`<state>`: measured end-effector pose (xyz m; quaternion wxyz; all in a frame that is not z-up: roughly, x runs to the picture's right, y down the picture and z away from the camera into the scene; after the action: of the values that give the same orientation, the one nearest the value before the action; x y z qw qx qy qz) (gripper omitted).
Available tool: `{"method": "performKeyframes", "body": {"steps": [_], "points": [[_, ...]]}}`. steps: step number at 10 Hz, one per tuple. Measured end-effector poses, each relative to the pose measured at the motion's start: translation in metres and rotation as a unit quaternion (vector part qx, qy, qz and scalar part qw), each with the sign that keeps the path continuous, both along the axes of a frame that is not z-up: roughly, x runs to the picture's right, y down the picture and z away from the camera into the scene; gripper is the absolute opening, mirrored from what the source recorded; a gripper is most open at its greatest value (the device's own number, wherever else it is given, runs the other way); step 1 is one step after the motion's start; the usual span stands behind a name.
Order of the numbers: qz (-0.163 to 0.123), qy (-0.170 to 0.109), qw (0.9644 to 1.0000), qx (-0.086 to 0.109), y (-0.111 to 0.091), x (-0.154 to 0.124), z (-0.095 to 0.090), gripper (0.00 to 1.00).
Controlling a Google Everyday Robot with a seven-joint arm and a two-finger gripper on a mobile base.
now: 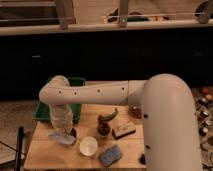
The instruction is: Place towel in metal cup
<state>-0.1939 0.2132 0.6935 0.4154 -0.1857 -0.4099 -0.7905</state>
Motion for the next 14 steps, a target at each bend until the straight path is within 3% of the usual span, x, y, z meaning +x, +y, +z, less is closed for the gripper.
{"method": "performKeyframes", "body": {"steps": [2,3,14], "points": [[0.003,0.007,1.0,0.0,0.001,0.005,-0.001,0.77],[0.005,0.01,0.9999,-0.001,0.001,0.008,-0.002,0.8],[0.027,0.032,0.999,0.018,-0.013,0.03,0.002,0.8]]}}
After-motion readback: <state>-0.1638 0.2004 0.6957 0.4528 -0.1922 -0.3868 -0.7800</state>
